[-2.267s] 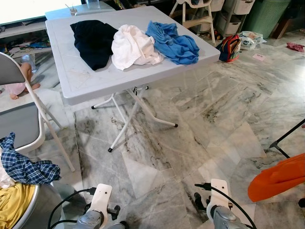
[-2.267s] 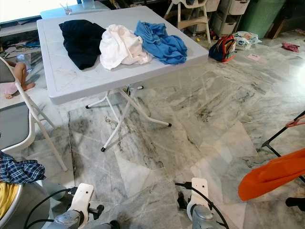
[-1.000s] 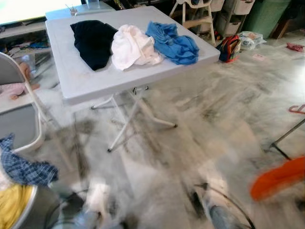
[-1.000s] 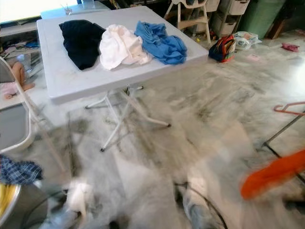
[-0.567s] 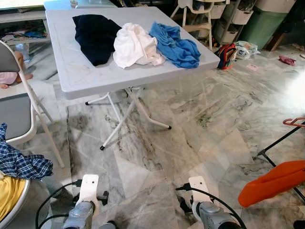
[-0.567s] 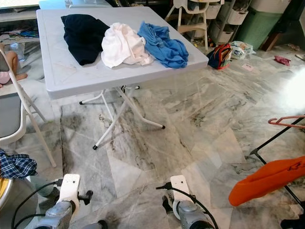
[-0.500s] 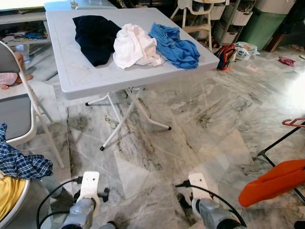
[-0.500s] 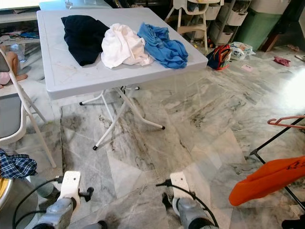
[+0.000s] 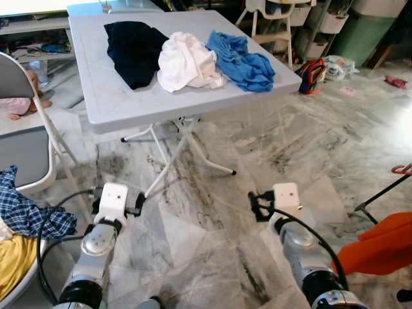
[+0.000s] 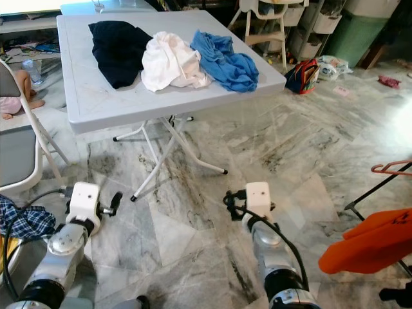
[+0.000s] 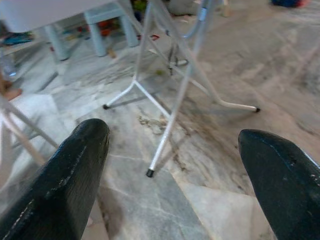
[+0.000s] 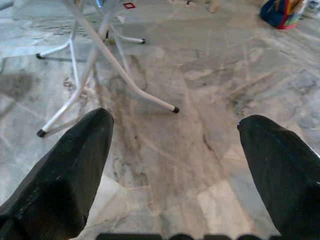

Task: Hang hanger

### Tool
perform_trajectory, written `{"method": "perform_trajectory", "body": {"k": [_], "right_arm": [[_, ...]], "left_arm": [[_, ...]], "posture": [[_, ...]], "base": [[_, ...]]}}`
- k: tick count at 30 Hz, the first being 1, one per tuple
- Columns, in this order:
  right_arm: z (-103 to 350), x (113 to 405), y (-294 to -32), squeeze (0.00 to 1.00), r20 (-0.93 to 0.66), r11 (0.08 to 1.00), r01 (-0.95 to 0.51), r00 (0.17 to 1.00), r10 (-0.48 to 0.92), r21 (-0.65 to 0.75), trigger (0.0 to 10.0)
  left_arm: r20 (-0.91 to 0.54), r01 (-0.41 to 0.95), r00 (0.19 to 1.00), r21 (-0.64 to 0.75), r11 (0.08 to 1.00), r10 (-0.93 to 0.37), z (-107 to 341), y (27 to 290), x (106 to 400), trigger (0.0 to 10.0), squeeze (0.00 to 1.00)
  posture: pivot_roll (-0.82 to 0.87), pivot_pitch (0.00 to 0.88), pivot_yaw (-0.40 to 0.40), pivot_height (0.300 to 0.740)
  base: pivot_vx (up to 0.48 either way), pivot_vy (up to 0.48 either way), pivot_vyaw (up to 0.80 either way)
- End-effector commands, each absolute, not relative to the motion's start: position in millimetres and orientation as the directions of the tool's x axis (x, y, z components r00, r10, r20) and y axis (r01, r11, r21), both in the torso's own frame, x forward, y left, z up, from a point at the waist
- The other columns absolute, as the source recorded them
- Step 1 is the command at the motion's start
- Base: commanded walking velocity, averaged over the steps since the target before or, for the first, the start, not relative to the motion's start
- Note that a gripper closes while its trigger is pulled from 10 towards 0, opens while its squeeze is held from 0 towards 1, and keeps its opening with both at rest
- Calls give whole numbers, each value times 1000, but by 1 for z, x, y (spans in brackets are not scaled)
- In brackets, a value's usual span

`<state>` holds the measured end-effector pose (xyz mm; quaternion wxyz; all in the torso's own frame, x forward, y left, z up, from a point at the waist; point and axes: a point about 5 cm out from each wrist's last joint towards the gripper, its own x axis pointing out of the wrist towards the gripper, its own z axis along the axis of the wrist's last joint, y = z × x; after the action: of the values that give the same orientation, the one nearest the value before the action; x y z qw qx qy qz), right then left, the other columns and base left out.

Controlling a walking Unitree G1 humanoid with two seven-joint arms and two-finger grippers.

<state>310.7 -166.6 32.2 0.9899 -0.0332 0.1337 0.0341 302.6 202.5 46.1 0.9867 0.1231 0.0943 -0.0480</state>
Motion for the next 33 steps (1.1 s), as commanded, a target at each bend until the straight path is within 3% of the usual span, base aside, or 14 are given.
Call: {"method": "perform_trajectory", "body": {"k": [1,11,13,20,28,33], "right_arm": [[34,302,-171,0,-205,995,-42,979,24,-87,10000],[49,282,-159,0,-87,998,-58,995,55,-33,10000],[62,272,-155,0,-12,997,-58,998,57,-53,10000],[75,253,-156,0,32,998,-44,998,46,-48,10000],[88,262,-151,0,40,992,-114,992,117,-59,10000],[99,268,-136,0,49,966,-237,969,243,-108,10000]], "left_arm": [[-162,179,977,249,952,-141,58,199,309,10000,0],[-49,180,984,269,946,-173,80,187,310,10000,0],[3,150,988,272,951,-157,85,190,299,10000,0],[27,144,987,281,949,-158,87,196,272,10000,0],[125,-41,992,282,958,6,108,207,271,10000,0],[125,-85,991,232,969,57,113,205,261,10000,0]], "posture": [[136,103,15,740],[92,132,33,740],[83,165,42,740],[94,176,33,740],[153,171,-11,740],[187,187,-47,740]], "base": [[0,0,0],[0,0,0],[0,0,0],[0,0,0],[0,0,0],[0,0,800]]}}
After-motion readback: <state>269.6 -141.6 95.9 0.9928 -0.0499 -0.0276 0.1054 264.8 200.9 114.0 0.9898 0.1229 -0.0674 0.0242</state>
